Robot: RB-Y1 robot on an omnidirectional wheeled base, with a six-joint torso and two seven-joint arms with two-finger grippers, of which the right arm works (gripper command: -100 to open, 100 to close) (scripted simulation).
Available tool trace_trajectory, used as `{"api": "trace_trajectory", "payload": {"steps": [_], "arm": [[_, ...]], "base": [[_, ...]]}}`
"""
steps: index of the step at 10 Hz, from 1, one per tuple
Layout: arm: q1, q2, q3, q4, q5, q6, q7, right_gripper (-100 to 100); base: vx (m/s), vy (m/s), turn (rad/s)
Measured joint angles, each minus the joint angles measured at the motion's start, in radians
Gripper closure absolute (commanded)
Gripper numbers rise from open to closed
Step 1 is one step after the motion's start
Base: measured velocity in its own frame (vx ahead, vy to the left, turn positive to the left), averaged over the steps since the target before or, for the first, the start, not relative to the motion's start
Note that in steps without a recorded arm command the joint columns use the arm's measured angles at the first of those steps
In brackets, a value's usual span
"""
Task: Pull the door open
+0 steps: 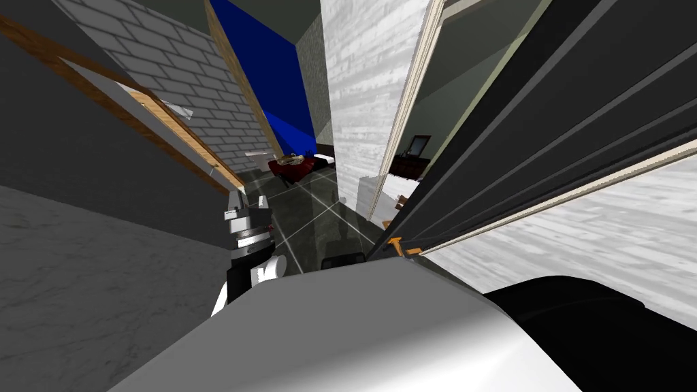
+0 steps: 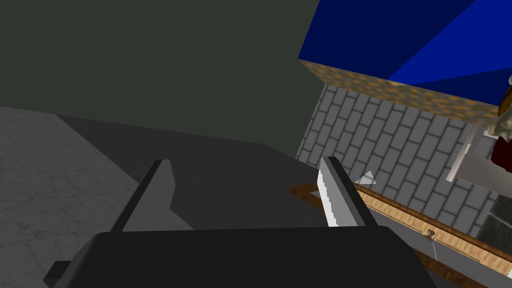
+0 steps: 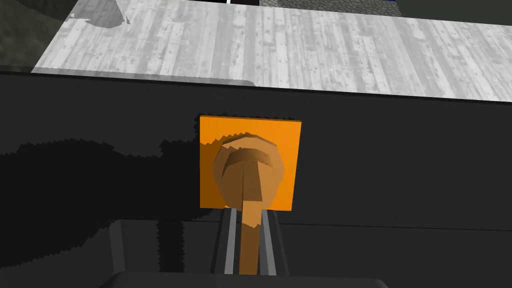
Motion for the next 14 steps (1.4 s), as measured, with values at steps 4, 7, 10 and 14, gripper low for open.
{"api": "trace_trajectory", "payload": {"steps": [4,7,10,14], "arm": [[0.024,0.021,-0.011,0.029,-0.015,-0.052,0.017,100],[0.035,0.037,-0.014,0.070,-0.022,-0.093,0.027,100],[0.050,0.057,-0.017,0.110,-0.030,-0.138,0.039,100],[0.092,0.095,-0.017,0.158,-0.041,-0.217,0.061,100]], "base": [[0.004,-0.023,0.195],[-0.045,-0.013,0.171],[-0.085,-0.018,0.159],[-0.187,-0.042,0.173]]}}
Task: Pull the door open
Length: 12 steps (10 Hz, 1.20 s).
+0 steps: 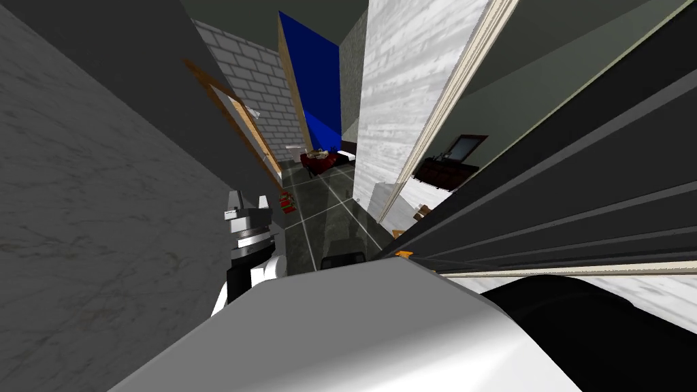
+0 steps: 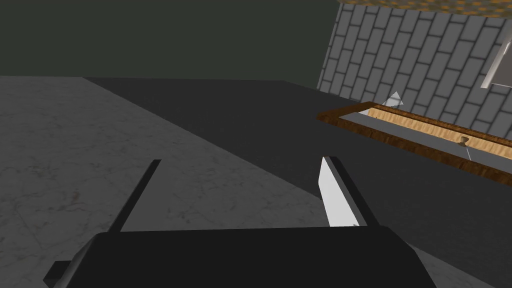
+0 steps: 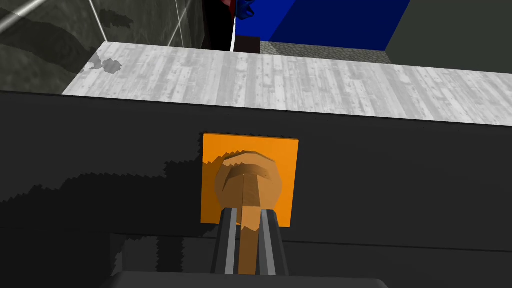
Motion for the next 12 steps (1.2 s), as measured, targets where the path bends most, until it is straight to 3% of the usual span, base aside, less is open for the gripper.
{"api": "trace_trajectory", "payload": {"steps": [1,3,6,9,10,12], "arm": [[0.016,0.010,0.002,-0.004,-0.001,-0.009,0.007,100],[0.013,0.028,0.006,0.048,-0.001,-0.051,0.011,100],[0.030,0.043,0.005,0.050,-0.005,-0.077,0.023,100],[0.040,0.049,0.008,0.041,-0.009,-0.058,0.022,100],[0.060,0.048,0.010,0.016,-0.014,-0.039,0.020,100],[0.053,0.054,0.004,0.053,-0.029,-0.045,0.012,100]], "base": [[-0.153,-0.020,0.010],[-0.200,-0.056,0.057],[-0.134,0.004,0.037],[-0.048,-0.051,0.301],[-0.068,-0.027,0.279],[-0.060,0.008,0.220]]}}
